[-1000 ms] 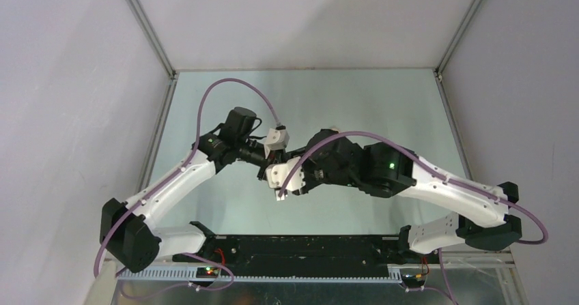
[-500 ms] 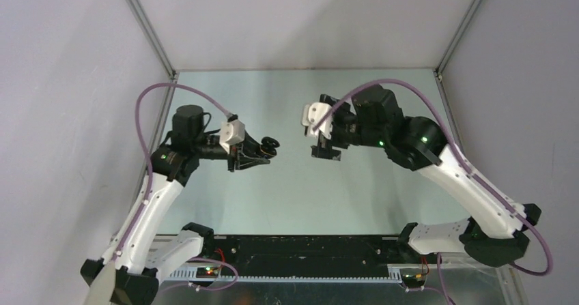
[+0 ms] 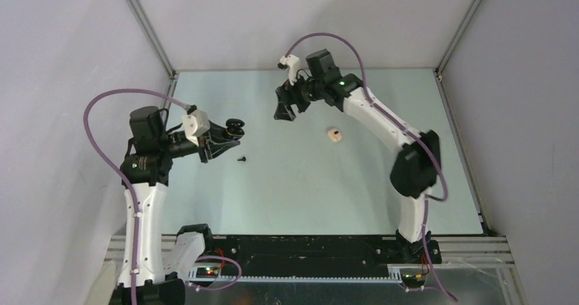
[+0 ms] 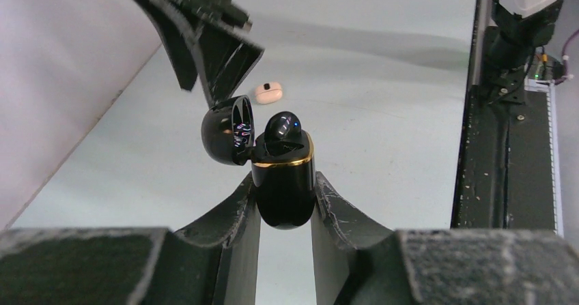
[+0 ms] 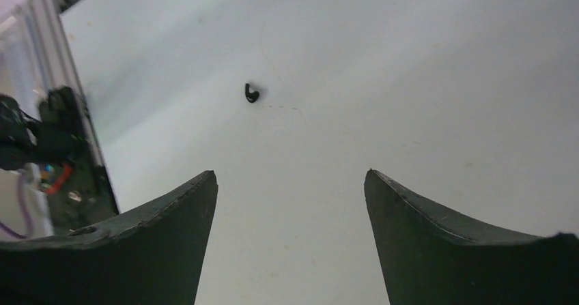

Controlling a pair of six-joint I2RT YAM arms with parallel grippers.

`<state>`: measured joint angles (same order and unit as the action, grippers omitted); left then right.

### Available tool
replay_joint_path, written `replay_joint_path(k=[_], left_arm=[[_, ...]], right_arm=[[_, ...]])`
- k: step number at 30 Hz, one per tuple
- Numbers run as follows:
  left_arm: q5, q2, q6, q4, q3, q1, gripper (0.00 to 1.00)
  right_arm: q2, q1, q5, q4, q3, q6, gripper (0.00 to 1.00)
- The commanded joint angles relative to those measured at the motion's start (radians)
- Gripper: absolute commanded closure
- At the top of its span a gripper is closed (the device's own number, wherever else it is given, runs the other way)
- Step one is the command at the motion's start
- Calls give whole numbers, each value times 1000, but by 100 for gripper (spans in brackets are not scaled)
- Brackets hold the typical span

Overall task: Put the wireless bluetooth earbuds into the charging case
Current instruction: Pick up the left earbud from the center of the board.

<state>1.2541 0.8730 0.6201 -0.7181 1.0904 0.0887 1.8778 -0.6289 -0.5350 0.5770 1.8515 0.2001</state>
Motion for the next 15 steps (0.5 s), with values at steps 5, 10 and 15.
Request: replay_joint_path(k=[5,10,15], left_arm=[[99,-57,-35,66,-66,106,100],[112,-63,-39,62,-72,119,100],[106,-67,-26,47,-73,125,100]], right_arm=[[379,-59,-131,-38,264,-249,20],[511,-104,-126,11,378,-108,21],[535,-146,-124,41,375,203,20]])
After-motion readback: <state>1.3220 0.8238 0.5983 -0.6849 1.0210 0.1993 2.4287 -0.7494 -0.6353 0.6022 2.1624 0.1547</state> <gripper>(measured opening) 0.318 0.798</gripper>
